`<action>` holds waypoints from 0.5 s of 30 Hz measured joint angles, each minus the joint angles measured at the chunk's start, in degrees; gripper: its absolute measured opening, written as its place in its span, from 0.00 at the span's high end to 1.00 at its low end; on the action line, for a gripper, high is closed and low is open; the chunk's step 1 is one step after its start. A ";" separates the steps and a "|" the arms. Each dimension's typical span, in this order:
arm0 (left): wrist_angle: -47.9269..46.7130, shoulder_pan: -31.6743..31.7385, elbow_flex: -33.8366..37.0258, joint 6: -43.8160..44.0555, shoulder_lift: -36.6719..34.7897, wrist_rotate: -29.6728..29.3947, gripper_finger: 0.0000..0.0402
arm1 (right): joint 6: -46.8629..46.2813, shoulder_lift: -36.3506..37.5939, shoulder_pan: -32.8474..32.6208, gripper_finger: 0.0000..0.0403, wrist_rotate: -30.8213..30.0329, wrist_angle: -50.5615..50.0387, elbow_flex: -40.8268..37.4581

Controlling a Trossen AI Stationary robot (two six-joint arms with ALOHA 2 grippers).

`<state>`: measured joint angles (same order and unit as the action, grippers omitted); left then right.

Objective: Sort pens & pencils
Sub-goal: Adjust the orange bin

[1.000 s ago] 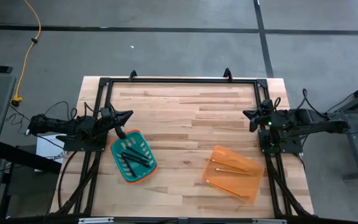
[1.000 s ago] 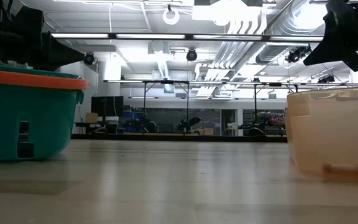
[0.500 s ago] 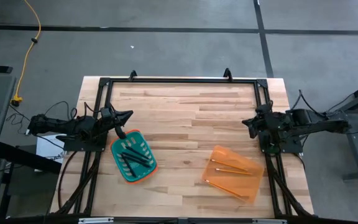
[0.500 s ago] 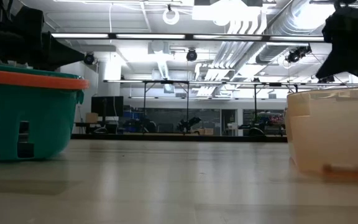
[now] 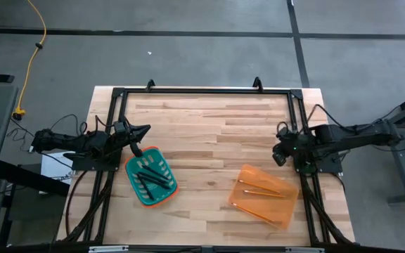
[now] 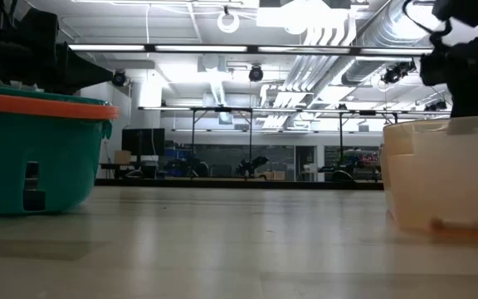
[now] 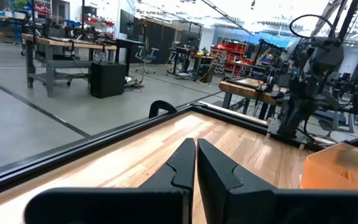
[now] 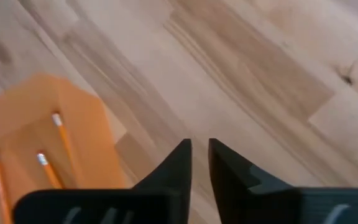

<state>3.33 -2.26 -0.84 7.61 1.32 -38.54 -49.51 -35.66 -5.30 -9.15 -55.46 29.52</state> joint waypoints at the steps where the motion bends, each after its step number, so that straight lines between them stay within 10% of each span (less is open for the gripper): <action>1: 0.00 0.00 0.00 0.00 0.00 0.00 0.99 | 0.42 -1.19 0.94 0.88 1.03 0.06 0.00; 15: 0.00 0.00 0.00 -0.02 0.00 0.02 0.99 | 5.96 -18.94 9.47 0.67 22.15 10.73 0.00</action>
<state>3.33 -2.26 -0.84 7.60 1.32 -38.53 -43.55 -54.60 4.16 13.00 -44.74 29.52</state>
